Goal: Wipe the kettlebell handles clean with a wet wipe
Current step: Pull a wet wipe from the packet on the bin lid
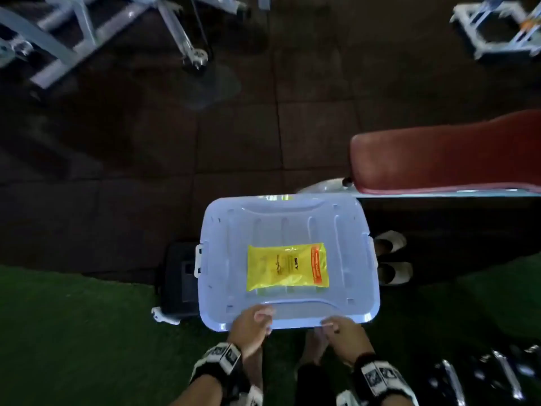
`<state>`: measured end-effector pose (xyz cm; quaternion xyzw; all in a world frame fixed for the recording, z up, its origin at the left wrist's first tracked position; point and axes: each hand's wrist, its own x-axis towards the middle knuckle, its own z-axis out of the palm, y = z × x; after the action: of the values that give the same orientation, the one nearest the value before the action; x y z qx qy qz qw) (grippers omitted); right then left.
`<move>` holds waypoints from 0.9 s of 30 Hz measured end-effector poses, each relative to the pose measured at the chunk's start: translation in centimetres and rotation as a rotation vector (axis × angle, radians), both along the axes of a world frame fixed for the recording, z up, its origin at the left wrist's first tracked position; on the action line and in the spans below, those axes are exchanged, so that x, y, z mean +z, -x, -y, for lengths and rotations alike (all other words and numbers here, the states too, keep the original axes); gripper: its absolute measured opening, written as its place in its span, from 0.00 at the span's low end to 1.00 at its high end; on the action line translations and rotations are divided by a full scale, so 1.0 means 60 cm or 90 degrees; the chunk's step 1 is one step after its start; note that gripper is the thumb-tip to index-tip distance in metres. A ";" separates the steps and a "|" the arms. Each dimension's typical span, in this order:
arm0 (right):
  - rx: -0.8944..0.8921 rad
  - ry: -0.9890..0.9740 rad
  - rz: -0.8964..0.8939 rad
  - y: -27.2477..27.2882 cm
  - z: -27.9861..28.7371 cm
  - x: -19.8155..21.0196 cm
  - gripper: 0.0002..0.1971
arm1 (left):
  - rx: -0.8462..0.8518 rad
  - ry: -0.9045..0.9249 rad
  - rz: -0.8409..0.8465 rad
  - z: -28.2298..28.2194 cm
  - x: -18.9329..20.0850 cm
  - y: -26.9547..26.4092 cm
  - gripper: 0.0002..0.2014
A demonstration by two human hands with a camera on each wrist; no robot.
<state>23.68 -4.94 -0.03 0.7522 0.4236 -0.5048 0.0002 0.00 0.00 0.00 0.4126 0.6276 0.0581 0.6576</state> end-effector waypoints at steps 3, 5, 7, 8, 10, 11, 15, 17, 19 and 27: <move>-0.053 -0.060 0.035 -0.009 -0.072 -0.102 0.13 | 0.149 -0.009 -0.006 -0.068 -0.071 -0.058 0.07; -0.056 -0.095 0.053 -0.012 -0.125 -0.158 0.13 | 0.189 -0.055 -0.039 -0.113 -0.111 -0.098 0.04; -0.051 -0.138 0.081 -0.014 -0.158 -0.207 0.16 | 0.169 -0.083 -0.081 -0.138 -0.149 -0.131 0.02; -0.034 -0.171 0.109 -0.018 -0.168 -0.228 0.18 | 0.148 -0.076 -0.109 -0.147 -0.165 -0.145 0.05; 0.006 -0.229 0.139 -0.024 -0.180 -0.258 0.24 | 0.116 -0.058 -0.170 -0.165 -0.191 -0.172 0.14; 0.012 -0.253 0.145 -0.027 -0.181 -0.269 0.25 | 0.092 -0.061 -0.208 -0.173 -0.200 -0.184 0.18; 0.052 -0.320 0.171 -0.045 -0.184 -0.290 0.28 | 0.017 -0.100 -0.346 -0.192 -0.216 -0.211 0.25; 0.075 -0.332 0.165 -0.056 -0.187 -0.291 0.29 | 0.026 -0.118 -0.353 -0.189 -0.225 -0.210 0.18; 0.097 -0.337 0.165 -0.065 -0.186 -0.290 0.30 | 0.054 -0.139 -0.313 -0.176 -0.233 -0.205 0.12; 0.117 -0.320 0.171 -0.070 -0.199 -0.277 0.30 | 0.139 -0.142 -0.236 -0.159 -0.212 -0.162 0.07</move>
<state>27.85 7.00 -16.67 0.7472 0.5977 -0.2780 -0.0845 9.73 9.55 -12.70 0.4160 0.7680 0.1210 0.4717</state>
